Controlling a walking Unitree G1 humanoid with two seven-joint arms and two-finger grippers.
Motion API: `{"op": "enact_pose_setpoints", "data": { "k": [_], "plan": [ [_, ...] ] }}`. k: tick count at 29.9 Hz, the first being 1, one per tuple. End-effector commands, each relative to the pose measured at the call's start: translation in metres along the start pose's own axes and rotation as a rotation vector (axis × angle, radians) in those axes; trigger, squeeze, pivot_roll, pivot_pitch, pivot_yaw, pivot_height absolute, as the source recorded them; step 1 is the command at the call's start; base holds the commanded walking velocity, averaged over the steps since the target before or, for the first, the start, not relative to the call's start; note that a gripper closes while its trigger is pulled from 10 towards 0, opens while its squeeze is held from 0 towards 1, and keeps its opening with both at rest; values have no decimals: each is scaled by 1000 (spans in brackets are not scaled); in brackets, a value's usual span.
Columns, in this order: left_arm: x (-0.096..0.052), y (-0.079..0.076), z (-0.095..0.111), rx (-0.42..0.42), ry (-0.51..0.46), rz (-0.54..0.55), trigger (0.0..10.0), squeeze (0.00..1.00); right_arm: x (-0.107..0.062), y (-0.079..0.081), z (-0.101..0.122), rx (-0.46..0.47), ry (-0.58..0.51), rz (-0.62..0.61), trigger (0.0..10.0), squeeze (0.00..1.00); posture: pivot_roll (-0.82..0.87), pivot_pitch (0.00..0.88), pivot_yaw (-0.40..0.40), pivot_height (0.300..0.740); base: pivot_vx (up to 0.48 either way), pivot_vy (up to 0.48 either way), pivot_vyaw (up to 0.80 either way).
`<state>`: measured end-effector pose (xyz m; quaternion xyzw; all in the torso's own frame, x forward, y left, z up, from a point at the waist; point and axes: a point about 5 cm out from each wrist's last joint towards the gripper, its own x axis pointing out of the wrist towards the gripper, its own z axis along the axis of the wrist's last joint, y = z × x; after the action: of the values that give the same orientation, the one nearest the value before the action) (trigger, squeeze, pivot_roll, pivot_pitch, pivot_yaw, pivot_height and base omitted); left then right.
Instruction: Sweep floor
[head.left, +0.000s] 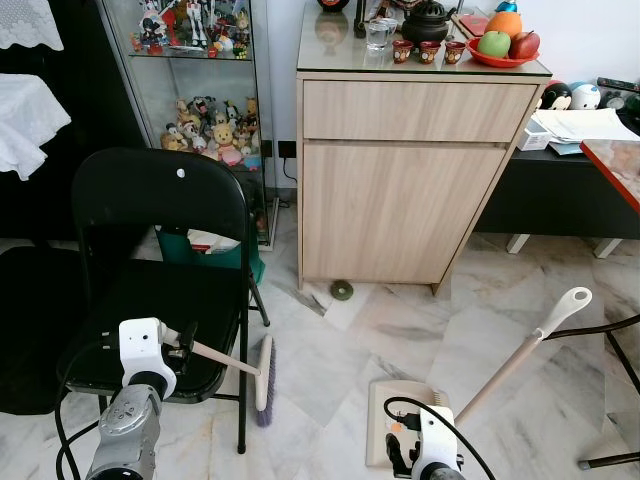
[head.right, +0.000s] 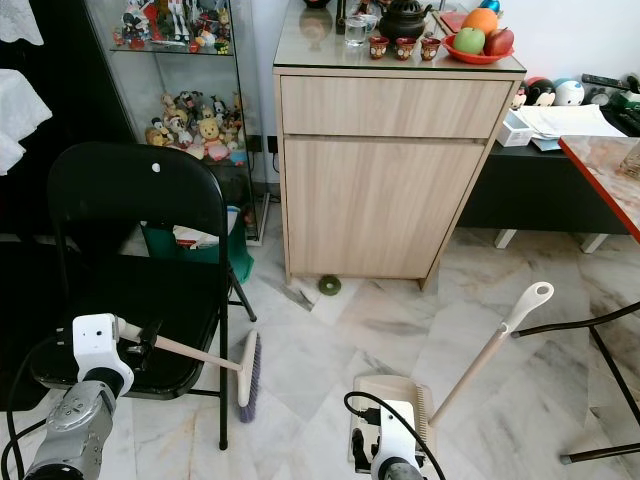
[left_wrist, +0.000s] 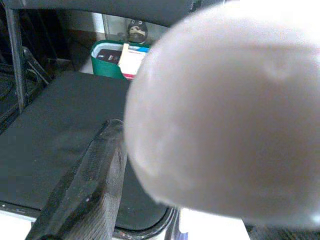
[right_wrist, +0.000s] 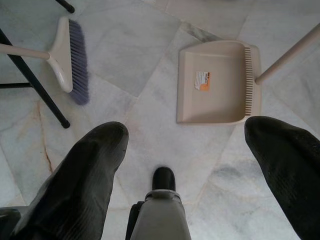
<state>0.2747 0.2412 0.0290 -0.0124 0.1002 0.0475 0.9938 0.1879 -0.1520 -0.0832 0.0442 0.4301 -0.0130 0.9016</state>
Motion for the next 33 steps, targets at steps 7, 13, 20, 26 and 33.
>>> {"op": "enact_pose_setpoints", "data": {
  "k": [7,13,20,26,33],
  "plan": [
    [-1,3,-2,-2,5,2,0,0,-1,-3,-4,-9,15,1,10000,0,-13,24,-59,740,0,0,0],
    [-1,3,-2,1,6,0,0,0,-1,-2,-5,-8,17,1,10000,0,-13,30,-60,740,0,0,0],
    [-1,1,-5,4,15,-13,0,0,-1,-1,-5,-6,17,1,10000,0,-13,30,-60,740,0,0,0],
    [-1,-1,-5,5,19,-28,0,0,-1,-1,-4,-7,16,1,10000,0,-16,36,-59,740,0,0,0],
    [-1,-5,-6,5,20,-45,0,0,1,-4,4,2,-18,-16,10000,0,-21,37,-60,740,0,0,0]
  ]
}}
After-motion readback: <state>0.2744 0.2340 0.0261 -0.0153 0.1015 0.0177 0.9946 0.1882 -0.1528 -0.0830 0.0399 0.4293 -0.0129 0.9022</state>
